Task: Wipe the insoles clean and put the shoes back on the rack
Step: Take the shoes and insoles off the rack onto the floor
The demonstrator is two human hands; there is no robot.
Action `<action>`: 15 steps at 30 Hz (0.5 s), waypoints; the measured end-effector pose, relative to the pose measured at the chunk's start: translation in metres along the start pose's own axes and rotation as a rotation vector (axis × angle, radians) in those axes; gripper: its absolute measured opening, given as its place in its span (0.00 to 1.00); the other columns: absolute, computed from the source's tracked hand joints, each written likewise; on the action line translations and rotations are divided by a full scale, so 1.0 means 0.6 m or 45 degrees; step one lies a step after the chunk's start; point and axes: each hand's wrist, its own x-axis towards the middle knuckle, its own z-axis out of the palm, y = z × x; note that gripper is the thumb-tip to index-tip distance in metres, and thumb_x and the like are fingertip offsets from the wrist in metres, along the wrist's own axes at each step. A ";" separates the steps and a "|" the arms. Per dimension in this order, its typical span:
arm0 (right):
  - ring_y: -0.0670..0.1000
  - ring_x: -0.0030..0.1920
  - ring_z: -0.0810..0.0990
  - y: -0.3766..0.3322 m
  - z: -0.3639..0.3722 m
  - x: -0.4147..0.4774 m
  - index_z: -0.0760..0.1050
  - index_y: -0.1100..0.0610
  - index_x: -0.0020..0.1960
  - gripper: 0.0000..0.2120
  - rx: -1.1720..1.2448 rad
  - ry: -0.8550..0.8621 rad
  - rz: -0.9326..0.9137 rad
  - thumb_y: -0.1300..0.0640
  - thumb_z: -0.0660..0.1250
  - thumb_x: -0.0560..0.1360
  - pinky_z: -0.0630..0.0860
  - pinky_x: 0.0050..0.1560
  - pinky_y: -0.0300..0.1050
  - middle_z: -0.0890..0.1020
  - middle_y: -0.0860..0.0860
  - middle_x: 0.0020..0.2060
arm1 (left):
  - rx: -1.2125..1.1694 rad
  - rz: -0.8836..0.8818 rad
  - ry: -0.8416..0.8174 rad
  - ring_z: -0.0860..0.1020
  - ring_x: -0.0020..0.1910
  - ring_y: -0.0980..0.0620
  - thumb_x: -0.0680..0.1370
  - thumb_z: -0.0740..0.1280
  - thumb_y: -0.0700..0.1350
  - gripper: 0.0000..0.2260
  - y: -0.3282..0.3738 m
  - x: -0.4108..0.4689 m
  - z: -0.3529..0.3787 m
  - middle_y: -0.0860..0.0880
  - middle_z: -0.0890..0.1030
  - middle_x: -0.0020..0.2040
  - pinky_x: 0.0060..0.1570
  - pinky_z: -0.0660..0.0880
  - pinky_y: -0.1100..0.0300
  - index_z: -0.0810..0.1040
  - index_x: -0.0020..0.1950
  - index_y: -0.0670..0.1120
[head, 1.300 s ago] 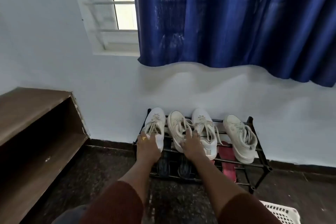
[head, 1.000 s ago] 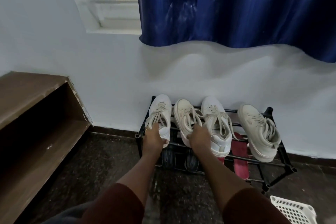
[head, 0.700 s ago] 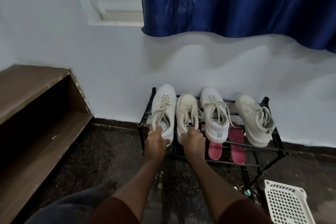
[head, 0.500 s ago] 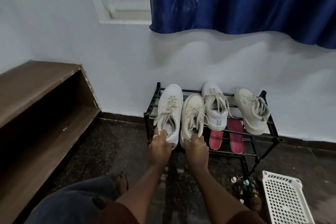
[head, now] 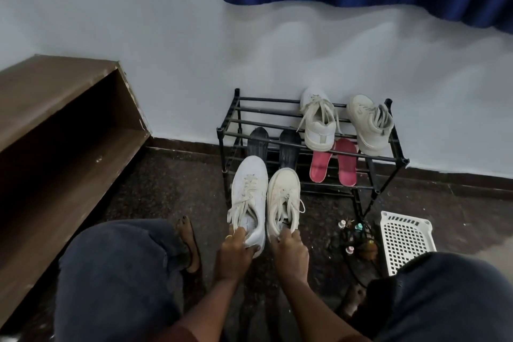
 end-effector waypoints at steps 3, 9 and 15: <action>0.58 0.51 0.79 0.027 0.039 -0.001 0.71 0.57 0.59 0.16 -0.010 -0.104 0.057 0.48 0.57 0.78 0.74 0.47 0.47 0.75 0.56 0.55 | 0.028 -0.116 -0.149 0.81 0.37 0.40 0.58 0.82 0.43 0.20 -0.038 -0.018 0.037 0.42 0.82 0.37 0.32 0.74 0.55 0.80 0.45 0.39; 0.60 0.50 0.79 0.074 0.131 0.039 0.73 0.61 0.53 0.13 0.008 -0.319 0.198 0.52 0.59 0.77 0.73 0.47 0.49 0.77 0.58 0.52 | -0.057 -0.374 -0.277 0.80 0.51 0.43 0.66 0.77 0.43 0.18 -0.106 -0.019 0.127 0.41 0.82 0.50 0.45 0.69 0.59 0.79 0.54 0.40; 0.63 0.50 0.78 0.104 0.208 0.104 0.73 0.63 0.53 0.13 0.053 -0.408 0.311 0.54 0.61 0.76 0.73 0.48 0.52 0.76 0.60 0.53 | -0.040 -0.384 -0.375 0.82 0.42 0.39 0.63 0.79 0.39 0.20 -0.162 0.029 0.201 0.36 0.82 0.44 0.41 0.69 0.56 0.81 0.50 0.34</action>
